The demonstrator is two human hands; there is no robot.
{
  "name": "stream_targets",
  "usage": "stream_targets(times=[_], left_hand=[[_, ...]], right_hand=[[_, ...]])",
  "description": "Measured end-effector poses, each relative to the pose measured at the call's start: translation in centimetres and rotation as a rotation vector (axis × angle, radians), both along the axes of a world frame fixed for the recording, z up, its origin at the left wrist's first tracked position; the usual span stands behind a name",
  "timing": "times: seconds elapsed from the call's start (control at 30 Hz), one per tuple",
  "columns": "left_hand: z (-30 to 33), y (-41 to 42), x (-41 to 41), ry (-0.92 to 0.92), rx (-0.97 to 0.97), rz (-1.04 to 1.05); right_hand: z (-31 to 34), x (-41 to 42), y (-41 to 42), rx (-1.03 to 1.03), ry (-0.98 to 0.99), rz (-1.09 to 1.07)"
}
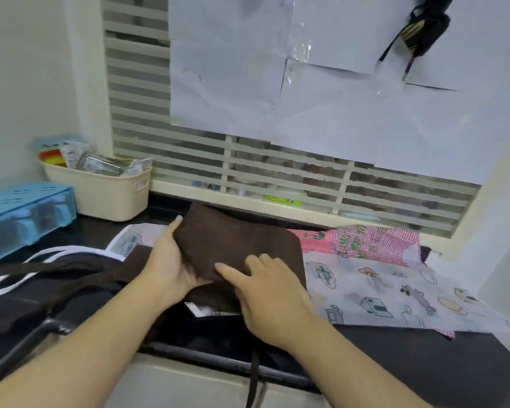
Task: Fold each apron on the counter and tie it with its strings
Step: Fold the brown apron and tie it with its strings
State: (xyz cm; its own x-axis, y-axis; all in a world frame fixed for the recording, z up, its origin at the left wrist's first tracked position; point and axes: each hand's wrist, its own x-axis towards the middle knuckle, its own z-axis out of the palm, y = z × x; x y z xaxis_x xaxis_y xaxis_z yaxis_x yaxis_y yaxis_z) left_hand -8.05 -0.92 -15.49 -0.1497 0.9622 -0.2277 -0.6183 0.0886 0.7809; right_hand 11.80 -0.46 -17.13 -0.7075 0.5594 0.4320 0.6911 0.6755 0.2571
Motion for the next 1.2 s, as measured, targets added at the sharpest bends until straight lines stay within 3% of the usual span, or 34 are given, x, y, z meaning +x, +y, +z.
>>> stream_targets(times=[0.07,0.23,0.33,0.47,0.67,0.9,1.0,1.1,1.2], left_hand=[[0.2,-0.4,-3.7,0.007,-0.111,0.003],[-1.0,-1.3,-6.0,0.668,-0.343,-0.031],[-1.5,-1.2,-6.4,0.709,-0.357,-0.022],[-1.2,-0.8,-6.6,0.656,-0.357,0.044],[-0.7,-1.6,-7.1,0.824,-0.356,0.051],[-0.6,-2.9,-6.6,1.055,-0.316,0.046],[-1.2,-3.5,-6.4,1.105,-0.320,0.053],[-1.4,-3.9,-6.7,1.155,-0.339,0.109],[-0.8,-4.7,-6.9,1.484,-0.394,0.143]], right_hand=[[-1.8,-0.6,-0.3,-0.055,-0.048,0.020],[-2.6,0.4,-0.7,-0.107,0.060,-0.059],[-2.0,1.8,-0.8,-0.184,0.198,-0.151],[-1.3,3.6,-0.9,-0.263,0.142,-0.205],[-0.9,4.3,-0.9,-0.343,0.226,-0.491],[0.0,4.9,-1.1,-0.266,0.261,-0.454],[-0.1,5.2,-1.2,-0.351,0.328,-0.481],[-0.8,5.5,-1.2,-0.314,0.180,-0.422],[-0.9,5.5,-1.2,-0.163,0.024,-0.340]])
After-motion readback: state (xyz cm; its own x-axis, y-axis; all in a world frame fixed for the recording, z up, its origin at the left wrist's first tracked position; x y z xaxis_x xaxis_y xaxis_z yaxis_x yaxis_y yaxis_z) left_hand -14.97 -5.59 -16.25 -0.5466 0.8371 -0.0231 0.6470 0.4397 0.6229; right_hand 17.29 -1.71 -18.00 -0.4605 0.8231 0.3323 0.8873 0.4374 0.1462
